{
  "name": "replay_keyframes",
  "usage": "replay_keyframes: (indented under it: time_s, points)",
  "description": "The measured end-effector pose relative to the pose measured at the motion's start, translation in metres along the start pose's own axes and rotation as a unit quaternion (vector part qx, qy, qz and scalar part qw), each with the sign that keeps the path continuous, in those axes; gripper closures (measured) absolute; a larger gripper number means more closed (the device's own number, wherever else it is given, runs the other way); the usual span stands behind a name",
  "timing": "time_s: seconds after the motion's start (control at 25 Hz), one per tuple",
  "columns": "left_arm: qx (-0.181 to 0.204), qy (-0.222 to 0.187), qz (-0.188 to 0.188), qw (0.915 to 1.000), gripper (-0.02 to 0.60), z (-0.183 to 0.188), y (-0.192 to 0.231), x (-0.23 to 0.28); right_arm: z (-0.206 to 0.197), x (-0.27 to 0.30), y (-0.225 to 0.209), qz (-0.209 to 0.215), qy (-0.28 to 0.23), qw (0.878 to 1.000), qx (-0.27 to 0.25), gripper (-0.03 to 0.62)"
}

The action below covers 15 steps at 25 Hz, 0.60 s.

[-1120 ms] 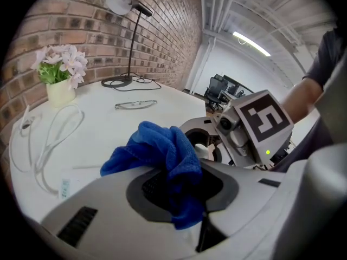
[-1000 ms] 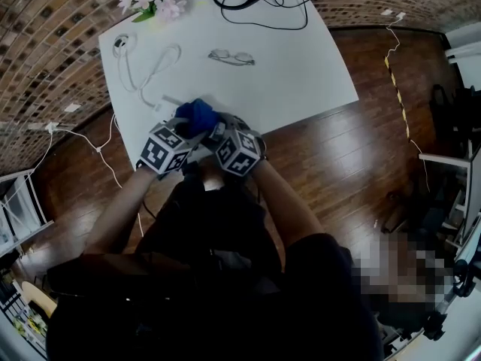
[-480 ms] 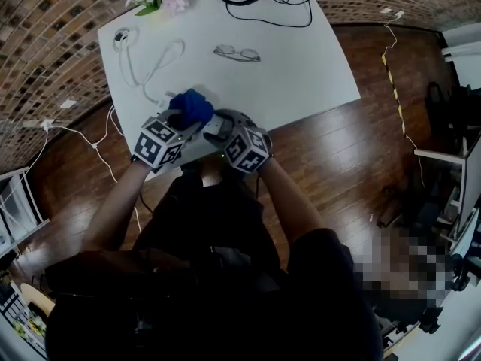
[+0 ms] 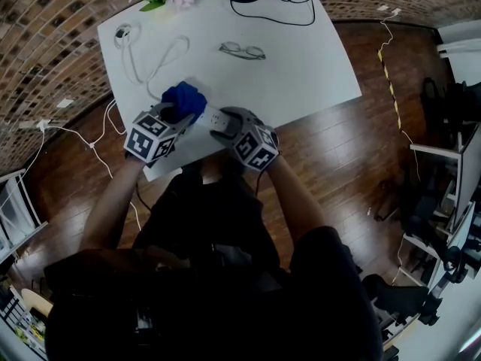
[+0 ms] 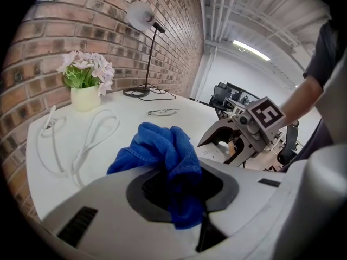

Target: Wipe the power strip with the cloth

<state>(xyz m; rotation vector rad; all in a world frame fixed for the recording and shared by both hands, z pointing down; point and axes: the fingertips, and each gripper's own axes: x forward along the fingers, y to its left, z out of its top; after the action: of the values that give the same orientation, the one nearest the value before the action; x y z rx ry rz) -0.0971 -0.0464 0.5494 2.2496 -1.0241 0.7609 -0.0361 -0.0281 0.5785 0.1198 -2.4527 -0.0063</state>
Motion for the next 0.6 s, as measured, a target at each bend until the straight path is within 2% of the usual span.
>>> replay_keyframes:
  time_s: [0.2,0.44,0.6]
  points:
    - [0.0,-0.009,-0.012,0.9999,0.482,-0.002,0.006,-0.003,-0.006,0.0,0.0,0.004,0.014,1.0,0.011,0.319]
    - [0.026,-0.008,-0.011,0.9996,0.482,-0.005,0.022,-0.012,-0.002,0.004,0.0,0.016,0.024,0.999,0.03,0.319]
    - [0.027,-0.007,-0.018,0.9994,0.482,-0.005,0.027,-0.015,-0.003,0.003,0.0,0.012,0.029,0.999,0.041,0.318]
